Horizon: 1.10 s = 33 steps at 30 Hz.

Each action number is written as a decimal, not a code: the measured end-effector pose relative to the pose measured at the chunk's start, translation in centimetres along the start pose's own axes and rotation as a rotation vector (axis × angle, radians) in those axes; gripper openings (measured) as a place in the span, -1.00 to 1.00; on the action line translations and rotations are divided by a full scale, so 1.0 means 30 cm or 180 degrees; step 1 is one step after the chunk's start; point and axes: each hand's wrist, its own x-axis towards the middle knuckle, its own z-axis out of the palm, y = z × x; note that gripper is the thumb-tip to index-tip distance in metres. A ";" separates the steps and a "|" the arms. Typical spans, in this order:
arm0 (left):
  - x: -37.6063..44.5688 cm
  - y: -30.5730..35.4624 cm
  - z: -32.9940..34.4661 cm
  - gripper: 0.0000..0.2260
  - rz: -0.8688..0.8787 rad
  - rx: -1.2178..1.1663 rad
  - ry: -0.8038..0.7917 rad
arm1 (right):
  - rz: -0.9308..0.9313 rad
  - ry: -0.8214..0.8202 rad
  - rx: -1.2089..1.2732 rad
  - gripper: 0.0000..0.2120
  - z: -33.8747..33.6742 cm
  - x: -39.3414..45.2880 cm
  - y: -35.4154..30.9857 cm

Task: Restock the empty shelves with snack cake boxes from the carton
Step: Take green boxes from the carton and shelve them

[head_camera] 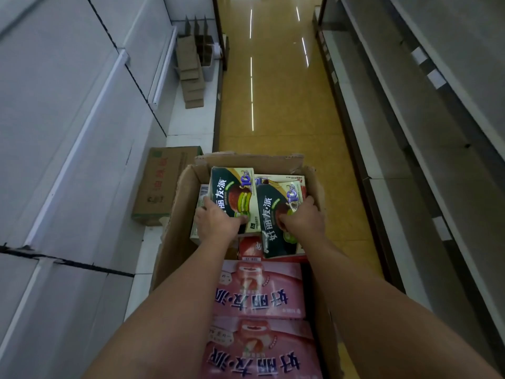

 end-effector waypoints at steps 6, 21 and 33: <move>-0.044 -0.062 -0.023 -0.11 -0.0204 -0.0495 -0.0318 | 0.0172 0.0036 0.0133 -0.38 0.012 -0.064 0.037; -0.263 -0.095 -0.163 -0.76 0.0459 -0.0352 -0.0083 | 0.0263 -0.0280 0.2834 -0.74 -0.174 -0.250 0.130; -0.469 0.053 -0.283 -0.78 0.1044 -0.1364 -0.1981 | 0.0373 -0.0443 0.3608 -0.87 -0.416 -0.520 0.215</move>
